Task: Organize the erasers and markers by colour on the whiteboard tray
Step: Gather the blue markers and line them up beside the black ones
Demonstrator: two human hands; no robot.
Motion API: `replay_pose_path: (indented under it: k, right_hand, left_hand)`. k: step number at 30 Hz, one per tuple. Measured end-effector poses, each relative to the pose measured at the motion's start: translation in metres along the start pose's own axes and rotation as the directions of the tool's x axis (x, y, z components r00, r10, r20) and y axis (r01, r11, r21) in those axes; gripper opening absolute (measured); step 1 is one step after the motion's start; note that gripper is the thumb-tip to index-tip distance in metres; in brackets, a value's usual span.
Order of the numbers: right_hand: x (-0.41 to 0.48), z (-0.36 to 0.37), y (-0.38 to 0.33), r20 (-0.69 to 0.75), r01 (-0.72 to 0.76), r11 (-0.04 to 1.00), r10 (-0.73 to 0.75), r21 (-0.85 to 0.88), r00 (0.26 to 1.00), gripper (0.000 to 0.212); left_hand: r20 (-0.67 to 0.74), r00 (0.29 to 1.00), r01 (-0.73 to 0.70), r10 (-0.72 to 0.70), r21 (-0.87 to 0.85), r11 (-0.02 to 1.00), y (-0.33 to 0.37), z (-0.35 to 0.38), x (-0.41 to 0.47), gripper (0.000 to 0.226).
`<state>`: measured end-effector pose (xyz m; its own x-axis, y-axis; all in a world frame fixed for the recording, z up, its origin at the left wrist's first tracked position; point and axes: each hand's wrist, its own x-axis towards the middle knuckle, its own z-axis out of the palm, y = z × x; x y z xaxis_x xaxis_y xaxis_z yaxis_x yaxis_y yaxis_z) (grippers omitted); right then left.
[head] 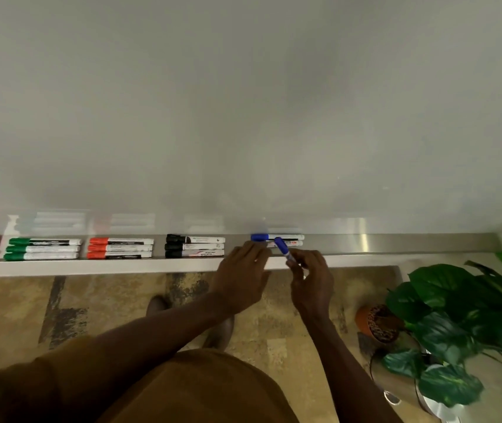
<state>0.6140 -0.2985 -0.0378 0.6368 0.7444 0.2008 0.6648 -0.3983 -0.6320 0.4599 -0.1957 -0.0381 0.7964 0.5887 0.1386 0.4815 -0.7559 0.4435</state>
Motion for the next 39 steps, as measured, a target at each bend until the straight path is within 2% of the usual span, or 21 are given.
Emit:
replay_pose_path:
  k: [1, 3, 5, 8, 11, 13, 19, 26, 30, 35, 39]
  right_hand:
    - [0.003, -0.005, 0.007, -0.024, -0.008, 1.000, 0.007, -0.020, 1.000, 0.017]
    - [0.008, -0.014, 0.017, -0.052, -0.021, 0.999, 0.019, -0.048, 0.998, 0.020]
    - [0.014, -0.019, 0.024, -0.057, -0.023, 0.997, 0.019, -0.069, 0.998, 0.023]
    - [0.021, -0.023, 0.030, -0.053, 0.050, 0.989, -0.058, -0.142, 0.997, 0.023]
    - [0.028, -0.020, 0.033, -0.022, 0.177, 0.954, -0.188, -0.242, 0.982, 0.023]
    - [0.035, -0.016, 0.034, -0.011, 0.211, 0.941, -0.222, -0.266, 0.975, 0.022]
    - [0.057, -0.006, 0.035, 0.067, 0.294, 0.915, -0.287, -0.275, 0.956, 0.029]
    - [0.060, 0.014, 0.024, 0.174, 0.448, 0.852, -0.414, -0.270, 0.893, 0.033]
    - [0.062, 0.023, 0.021, 0.212, 0.492, 0.829, -0.448, -0.266, 0.869, 0.034]
    - [0.062, 0.030, 0.023, 0.226, 0.526, 0.810, -0.478, -0.261, 0.849, 0.020]
    - [0.056, 0.033, 0.022, 0.227, 0.515, 0.832, -0.471, -0.206, 0.852, 0.018]
  left_hand:
    - [0.044, 0.994, -0.105, 0.101, 0.109, 0.988, 0.002, 0.006, 0.008, 0.058]
    - [0.149, 0.971, -0.220, 0.187, 0.250, 0.943, 0.006, 0.014, 0.023, 0.066]
    - [0.221, 0.952, -0.282, 0.213, 0.353, 0.892, 0.007, 0.021, 0.032, 0.069]
    - [0.282, 0.942, -0.295, 0.183, 0.432, 0.852, 0.010, 0.025, 0.036, 0.072]
    - [0.290, 0.943, -0.281, 0.161, 0.440, 0.853, 0.008, 0.027, 0.037, 0.073]
    - [0.302, 0.941, -0.281, 0.155, 0.434, 0.856, 0.004, 0.029, 0.036, 0.075]
    - [0.328, 0.933, -0.290, 0.148, 0.443, 0.849, 0.001, 0.029, 0.027, 0.075]
    - [0.288, 0.948, -0.259, 0.136, 0.447, 0.856, -0.005, 0.027, 0.011, 0.073]
    - [0.288, 0.949, -0.250, 0.128, 0.441, 0.862, -0.005, 0.031, 0.009, 0.074]
    - [0.273, 0.953, -0.244, 0.132, 0.432, 0.868, -0.006, 0.037, 0.004, 0.077]
    - [0.292, 0.944, -0.277, 0.156, 0.437, 0.856, -0.008, 0.040, 0.000, 0.072]
